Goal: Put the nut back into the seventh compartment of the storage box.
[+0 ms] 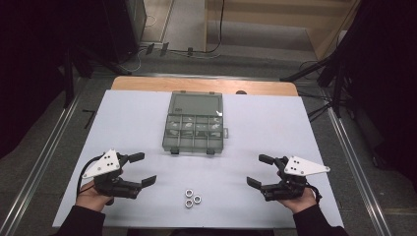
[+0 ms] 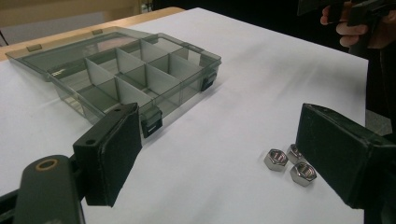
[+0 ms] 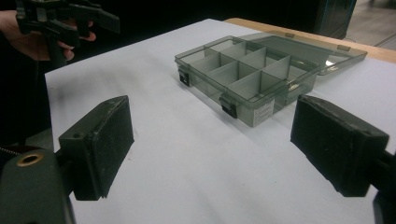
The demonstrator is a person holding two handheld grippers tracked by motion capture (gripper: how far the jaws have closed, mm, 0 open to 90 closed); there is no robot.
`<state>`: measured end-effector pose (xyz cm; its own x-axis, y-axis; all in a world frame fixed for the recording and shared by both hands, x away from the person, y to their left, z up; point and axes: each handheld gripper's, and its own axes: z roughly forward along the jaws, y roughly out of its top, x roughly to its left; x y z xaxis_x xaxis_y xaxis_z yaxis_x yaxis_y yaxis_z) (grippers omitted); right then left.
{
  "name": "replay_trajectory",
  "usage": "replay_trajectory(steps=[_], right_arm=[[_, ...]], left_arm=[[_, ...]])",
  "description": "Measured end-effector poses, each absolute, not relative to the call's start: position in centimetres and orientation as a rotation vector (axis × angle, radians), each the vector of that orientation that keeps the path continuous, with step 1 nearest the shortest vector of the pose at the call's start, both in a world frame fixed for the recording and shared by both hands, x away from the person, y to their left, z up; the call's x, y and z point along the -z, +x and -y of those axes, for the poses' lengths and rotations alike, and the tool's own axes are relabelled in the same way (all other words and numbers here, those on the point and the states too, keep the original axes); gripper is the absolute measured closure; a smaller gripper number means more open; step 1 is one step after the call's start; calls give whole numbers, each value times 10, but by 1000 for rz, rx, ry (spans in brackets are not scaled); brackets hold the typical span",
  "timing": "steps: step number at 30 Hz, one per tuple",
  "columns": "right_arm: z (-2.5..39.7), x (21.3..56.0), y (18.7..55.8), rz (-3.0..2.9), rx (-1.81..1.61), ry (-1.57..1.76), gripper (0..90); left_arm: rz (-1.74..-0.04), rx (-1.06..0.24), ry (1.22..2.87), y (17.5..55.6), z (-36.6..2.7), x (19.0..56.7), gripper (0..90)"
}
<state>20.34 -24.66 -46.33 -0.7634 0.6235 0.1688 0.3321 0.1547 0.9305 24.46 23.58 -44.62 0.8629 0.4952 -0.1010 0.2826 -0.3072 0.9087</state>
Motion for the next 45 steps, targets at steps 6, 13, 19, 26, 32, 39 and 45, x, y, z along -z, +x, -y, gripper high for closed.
replay_trajectory(steps=[6, 13, 19, 26, 32, 39, 45], right_arm=[[247, 463, 203, -2184, -1658, 927, 140], [248, 462, 203, -2173, -1676, 916, 152], [250, 461, 203, -2156, -1697, 950, 151], [251, 461, 203, -2143, -1714, 952, 151], [252, 460, 203, -2133, -1720, 952, 151], [251, 458, 205, -2195, -1672, 967, 152], [249, 457, 205, -2194, -1707, 949, 139]], left_arm=[[-581, -230, 1905, 245, -236, 446, 147], [-585, -231, 1906, 244, -237, 446, 147], [-587, -231, 1903, 244, -238, 446, 147], [-585, -227, 1911, 245, -237, 446, 147], [-583, -223, 1915, 245, -237, 446, 147], [-594, -218, 1925, 245, -237, 447, 147], [-601, -216, 1932, 245, -238, 448, 147]])
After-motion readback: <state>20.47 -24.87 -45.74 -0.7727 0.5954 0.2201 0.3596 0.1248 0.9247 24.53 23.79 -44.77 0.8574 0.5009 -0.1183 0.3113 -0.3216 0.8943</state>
